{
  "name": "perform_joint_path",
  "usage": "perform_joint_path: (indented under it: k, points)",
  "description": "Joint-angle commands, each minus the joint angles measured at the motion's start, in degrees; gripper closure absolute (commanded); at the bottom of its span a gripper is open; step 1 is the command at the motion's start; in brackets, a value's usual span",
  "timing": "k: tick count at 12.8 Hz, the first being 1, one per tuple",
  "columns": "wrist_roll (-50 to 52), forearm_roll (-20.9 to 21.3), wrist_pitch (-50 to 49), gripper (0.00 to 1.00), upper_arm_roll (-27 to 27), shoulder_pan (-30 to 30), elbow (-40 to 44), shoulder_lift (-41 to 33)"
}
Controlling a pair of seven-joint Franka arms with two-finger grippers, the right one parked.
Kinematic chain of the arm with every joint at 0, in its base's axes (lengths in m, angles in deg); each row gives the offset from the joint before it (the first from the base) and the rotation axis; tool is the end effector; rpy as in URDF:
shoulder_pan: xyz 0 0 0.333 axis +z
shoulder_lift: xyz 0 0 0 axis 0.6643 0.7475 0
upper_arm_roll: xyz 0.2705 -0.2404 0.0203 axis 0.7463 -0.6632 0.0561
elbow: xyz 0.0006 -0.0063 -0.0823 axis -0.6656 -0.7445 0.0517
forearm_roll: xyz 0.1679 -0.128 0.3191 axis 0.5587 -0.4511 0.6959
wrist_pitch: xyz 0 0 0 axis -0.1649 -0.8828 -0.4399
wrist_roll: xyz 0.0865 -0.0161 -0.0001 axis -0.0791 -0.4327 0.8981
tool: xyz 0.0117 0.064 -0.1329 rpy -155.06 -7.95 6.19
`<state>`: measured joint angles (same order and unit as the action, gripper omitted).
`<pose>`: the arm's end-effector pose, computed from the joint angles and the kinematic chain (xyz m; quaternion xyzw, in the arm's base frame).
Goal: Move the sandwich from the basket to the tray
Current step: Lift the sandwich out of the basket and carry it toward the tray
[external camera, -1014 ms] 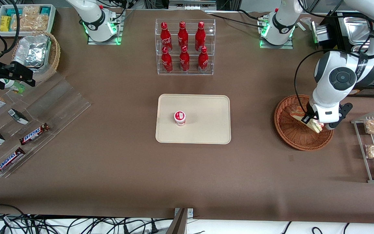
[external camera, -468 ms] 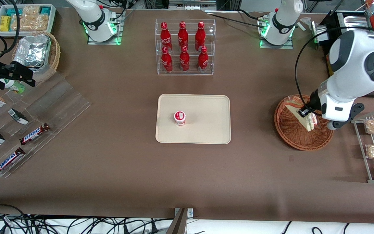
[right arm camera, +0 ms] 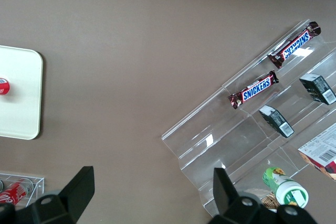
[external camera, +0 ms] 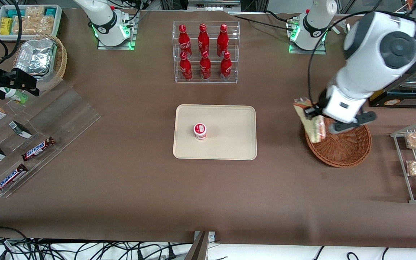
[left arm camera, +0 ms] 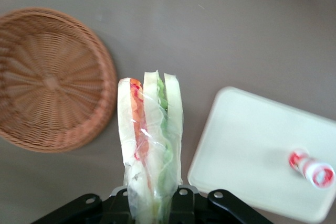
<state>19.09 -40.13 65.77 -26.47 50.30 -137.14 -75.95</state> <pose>0.5780 -0.1931 0.5055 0.9888 0.1458 -0.0208 0.0242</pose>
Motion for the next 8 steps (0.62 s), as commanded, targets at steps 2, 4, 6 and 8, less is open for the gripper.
perform_joint_path:
  k: [2, 4, 6, 8]
  points:
    - [-1.92, 3.22, -0.38, 1.00, -3.96, -4.43, 2.31, 4.36]
    - [-1.92, 4.56, 2.77, 1.00, -3.96, -8.21, 2.31, 7.08]
    - [-1.75, 4.65, 6.46, 0.99, -3.79, -11.29, 2.14, 9.45]
    - [-1.04, 5.26, 8.93, 0.99, -3.78, -13.23, 1.88, 10.95]
